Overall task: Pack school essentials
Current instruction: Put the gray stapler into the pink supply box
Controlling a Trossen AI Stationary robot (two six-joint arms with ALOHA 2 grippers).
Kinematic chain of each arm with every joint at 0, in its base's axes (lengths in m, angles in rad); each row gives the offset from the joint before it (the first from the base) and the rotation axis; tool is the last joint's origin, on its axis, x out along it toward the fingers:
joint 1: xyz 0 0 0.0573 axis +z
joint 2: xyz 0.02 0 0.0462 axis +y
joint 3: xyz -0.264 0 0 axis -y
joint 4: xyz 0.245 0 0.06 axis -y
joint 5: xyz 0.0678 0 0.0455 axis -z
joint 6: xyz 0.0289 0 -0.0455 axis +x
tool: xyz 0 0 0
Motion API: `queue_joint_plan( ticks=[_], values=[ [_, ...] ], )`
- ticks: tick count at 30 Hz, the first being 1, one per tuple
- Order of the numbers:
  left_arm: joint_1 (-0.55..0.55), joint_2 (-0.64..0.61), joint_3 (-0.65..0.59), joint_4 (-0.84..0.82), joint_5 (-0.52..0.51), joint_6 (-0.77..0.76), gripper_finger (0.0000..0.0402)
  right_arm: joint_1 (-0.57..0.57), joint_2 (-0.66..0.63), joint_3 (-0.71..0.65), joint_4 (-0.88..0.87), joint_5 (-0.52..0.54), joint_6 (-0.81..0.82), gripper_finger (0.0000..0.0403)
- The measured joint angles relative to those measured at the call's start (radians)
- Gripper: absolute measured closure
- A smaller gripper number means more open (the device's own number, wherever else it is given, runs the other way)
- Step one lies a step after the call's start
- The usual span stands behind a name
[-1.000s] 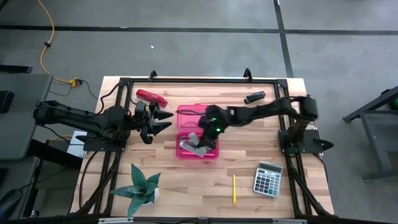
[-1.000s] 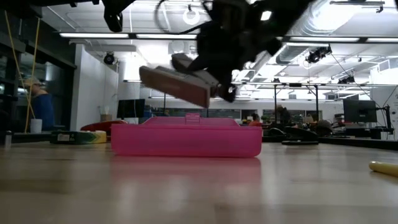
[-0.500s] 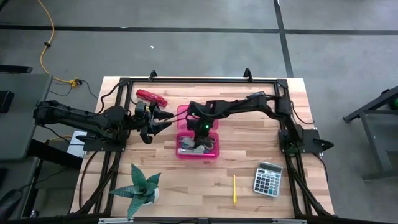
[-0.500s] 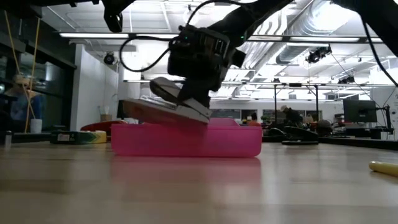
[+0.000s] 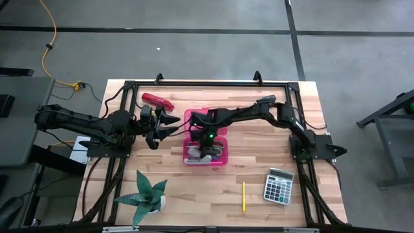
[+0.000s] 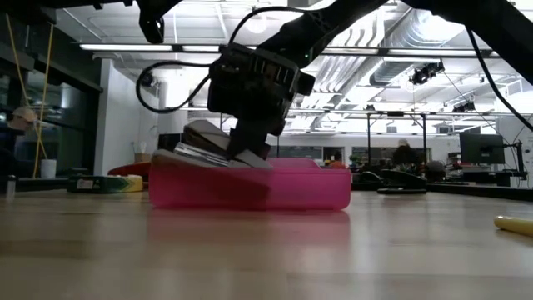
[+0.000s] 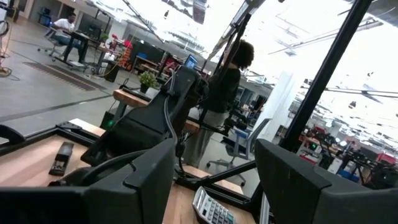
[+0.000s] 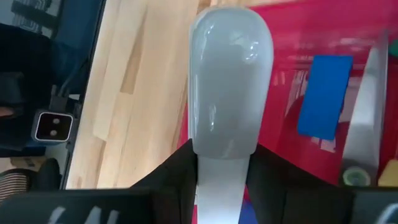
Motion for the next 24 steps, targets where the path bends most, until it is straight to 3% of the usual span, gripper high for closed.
queue_joint_plan(
  ticks=[10, 20, 24],
  values=[
    [0.0, 0.0, 0.0, 0.0, 0.0, 0.001, 0.0192, 0.004, 0.0, -0.001, -0.005, 0.064, 0.01, 0.0285],
    [0.0, 0.0, 0.0, 0.0, 0.0, 0.003, 0.0192, 0.004, -0.006, -0.002, 0.014, 0.113, 0.013, 0.0183],
    [0.0, 0.0, 0.0, 0.0, 0.001, 0.002, 0.0192, -0.037, -0.027, -0.003, 0.001, 0.114, 0.012, 0.0164]
  ],
)
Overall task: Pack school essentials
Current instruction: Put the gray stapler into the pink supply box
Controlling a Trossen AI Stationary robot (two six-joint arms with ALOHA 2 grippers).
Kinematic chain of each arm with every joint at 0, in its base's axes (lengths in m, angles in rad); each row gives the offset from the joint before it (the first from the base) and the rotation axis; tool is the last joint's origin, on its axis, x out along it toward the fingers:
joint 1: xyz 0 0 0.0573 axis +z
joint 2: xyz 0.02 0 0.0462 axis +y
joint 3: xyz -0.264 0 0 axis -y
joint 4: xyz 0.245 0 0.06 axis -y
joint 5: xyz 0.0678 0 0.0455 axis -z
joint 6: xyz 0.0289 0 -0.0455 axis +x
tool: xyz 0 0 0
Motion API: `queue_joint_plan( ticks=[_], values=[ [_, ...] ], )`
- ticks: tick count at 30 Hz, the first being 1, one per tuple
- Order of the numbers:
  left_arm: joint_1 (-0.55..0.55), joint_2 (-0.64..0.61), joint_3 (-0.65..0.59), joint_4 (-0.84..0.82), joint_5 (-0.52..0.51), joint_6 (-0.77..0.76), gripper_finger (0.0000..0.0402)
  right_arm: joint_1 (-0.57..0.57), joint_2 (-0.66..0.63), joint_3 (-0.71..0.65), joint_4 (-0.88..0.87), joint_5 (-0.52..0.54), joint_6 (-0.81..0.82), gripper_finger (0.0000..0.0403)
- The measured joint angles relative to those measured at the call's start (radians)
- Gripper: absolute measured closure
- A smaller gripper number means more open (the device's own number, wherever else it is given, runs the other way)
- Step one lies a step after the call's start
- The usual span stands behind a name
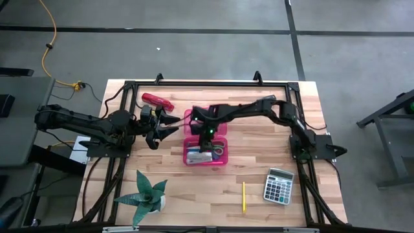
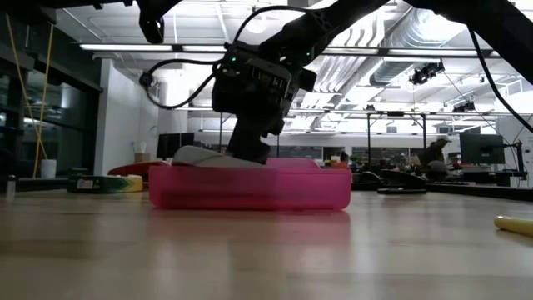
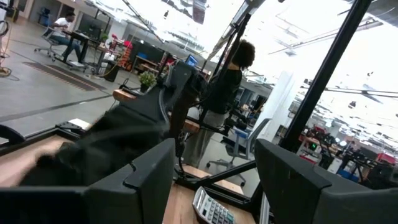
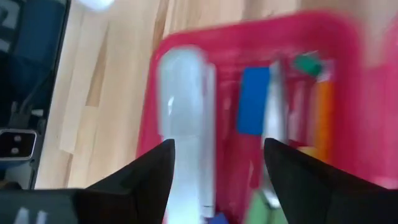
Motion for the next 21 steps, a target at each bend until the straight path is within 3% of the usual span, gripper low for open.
queue_joint_plan(
  ticks=[7, 12, 16, 21],
  values=[
    [0.0, 0.0, 0.0, -0.001, 0.0, 0.0, 0.0192, -0.08, -0.103, 0.0, -0.038, 0.0, -0.008, 0.0171],
    [0.0, 0.0, 0.0, -0.001, 0.002, 0.001, 0.0192, -0.098, -0.17, 0.0, -0.084, -0.004, -0.025, 0.0199],
    [0.0, 0.0, 0.0, -0.001, 0.002, 0.001, 0.0192, -0.053, -0.181, -0.039, -0.067, -0.034, -0.026, 0.0257],
    [0.0, 0.0, 0.0, -0.001, 0.002, 0.001, 0.0192, 0.037, -0.179, -0.217, 0.183, -0.072, 0.133, 0.0376]
  ],
)
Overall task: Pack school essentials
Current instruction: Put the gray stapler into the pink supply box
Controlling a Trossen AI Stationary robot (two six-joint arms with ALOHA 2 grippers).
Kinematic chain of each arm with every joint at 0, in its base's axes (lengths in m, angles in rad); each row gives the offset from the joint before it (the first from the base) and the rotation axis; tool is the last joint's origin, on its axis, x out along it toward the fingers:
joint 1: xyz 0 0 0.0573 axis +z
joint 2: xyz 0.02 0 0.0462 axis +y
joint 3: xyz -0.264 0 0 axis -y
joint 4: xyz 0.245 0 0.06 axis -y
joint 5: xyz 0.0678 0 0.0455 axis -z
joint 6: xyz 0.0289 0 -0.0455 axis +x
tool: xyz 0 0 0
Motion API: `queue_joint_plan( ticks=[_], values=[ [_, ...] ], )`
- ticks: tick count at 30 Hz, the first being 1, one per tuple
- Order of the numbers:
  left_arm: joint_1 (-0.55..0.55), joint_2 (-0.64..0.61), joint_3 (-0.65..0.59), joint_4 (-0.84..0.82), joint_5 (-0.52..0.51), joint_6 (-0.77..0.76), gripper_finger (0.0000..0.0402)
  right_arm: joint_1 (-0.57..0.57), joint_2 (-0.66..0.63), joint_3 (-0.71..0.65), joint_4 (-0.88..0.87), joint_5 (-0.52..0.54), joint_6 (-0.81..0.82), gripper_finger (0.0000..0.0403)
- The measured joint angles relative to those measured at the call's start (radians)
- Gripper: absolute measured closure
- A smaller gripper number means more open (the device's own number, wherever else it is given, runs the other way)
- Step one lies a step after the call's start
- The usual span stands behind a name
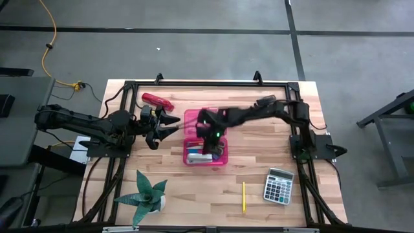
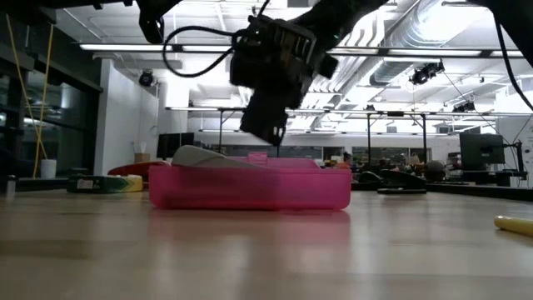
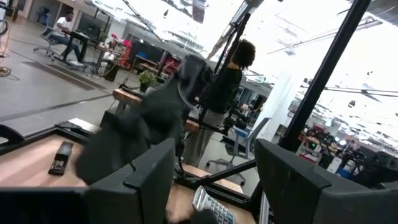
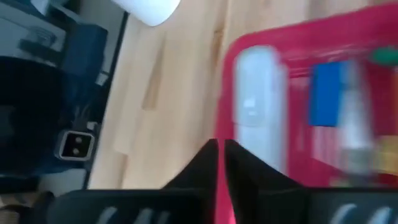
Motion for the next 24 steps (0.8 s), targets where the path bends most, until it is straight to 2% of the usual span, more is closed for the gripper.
queue_joint_plan(
  ticks=[1, 3, 6, 9, 15, 24],
  values=[
    [0.0, 0.0, 0.0, 0.0, 0.0, 0.0, 0.0192, 0.018, 0.0, -0.03, 0.058, 0.0, 0.045, 0.0389],
    [0.0, 0.0, 0.0, 0.001, 0.0, 0.0, 0.0192, 0.058, 0.0, -0.072, 0.157, 0.011, 0.12, 0.0388],
    [0.0, 0.0, 0.0, 0.001, 0.0, -0.001, 0.0192, 0.116, -0.003, -0.095, 0.229, 0.091, 0.17, 0.039],
    [0.0, 0.0, 0.0, 0.001, -0.001, -0.002, 0.0192, 0.153, -0.003, -0.096, 0.253, 0.188, 0.192, 0.04],
    [0.0, 0.0, 0.0, 0.001, -0.001, -0.003, 0.0192, 0.149, -0.002, -0.096, 0.243, 0.369, 0.194, 0.0401],
    [0.0, 0.0, 0.0, 0.0, -0.002, -0.002, 0.0192, 0.177, 0.001, -0.095, 0.239, 0.436, 0.191, 0.0402]
  ],
)
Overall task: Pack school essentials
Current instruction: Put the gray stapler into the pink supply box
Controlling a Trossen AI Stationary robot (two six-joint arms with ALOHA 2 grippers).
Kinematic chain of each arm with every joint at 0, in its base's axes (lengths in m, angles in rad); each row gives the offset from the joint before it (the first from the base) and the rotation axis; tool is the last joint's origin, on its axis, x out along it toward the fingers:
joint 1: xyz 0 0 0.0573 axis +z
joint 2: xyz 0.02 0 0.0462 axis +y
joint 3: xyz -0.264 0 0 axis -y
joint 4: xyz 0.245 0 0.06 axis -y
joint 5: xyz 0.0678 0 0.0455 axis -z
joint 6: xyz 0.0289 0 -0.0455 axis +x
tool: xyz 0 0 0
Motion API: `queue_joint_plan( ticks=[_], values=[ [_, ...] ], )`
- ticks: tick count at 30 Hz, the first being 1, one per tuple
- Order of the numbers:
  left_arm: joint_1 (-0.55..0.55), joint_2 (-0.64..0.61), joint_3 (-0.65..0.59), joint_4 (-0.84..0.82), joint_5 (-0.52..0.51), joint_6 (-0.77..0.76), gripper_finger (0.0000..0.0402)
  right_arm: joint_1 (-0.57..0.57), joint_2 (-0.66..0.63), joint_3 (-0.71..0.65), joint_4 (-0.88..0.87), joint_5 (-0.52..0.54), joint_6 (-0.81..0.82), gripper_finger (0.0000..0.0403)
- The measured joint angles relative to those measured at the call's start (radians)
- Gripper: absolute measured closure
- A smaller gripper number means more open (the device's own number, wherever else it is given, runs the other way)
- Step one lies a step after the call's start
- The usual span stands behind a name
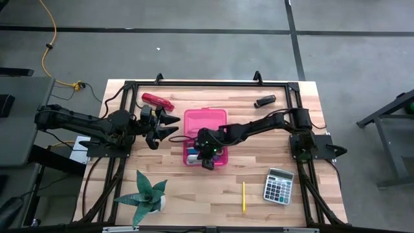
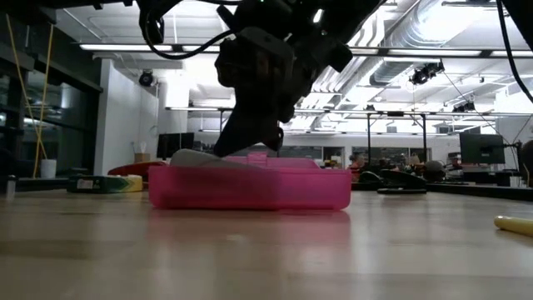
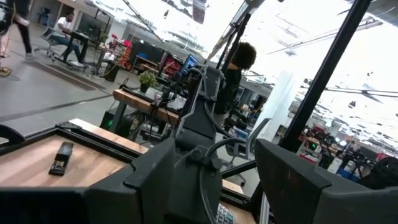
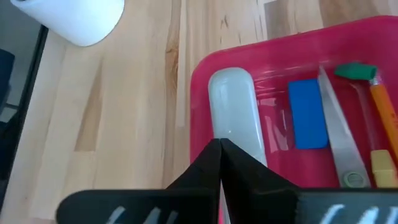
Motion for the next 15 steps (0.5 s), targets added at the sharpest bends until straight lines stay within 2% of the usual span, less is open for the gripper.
queue_joint_plan(
  ticks=[8, 12, 15],
  values=[
    [0.0, 0.0, 0.0, 0.0, 0.0, 0.002, 0.0192, -0.032, 0.001, 0.004, -0.002, 0.063, -0.009, 0.0403],
    [0.0, 0.0, 0.0, 0.0, 0.0, 0.001, 0.0192, -0.064, 0.005, 0.003, -0.009, 0.131, -0.009, 0.0403],
    [0.0, 0.0, 0.0, 0.0, 0.0, 0.0, 0.0192, -0.083, 0.006, 0.003, -0.004, 0.126, -0.009, 0.0403]
  ],
)
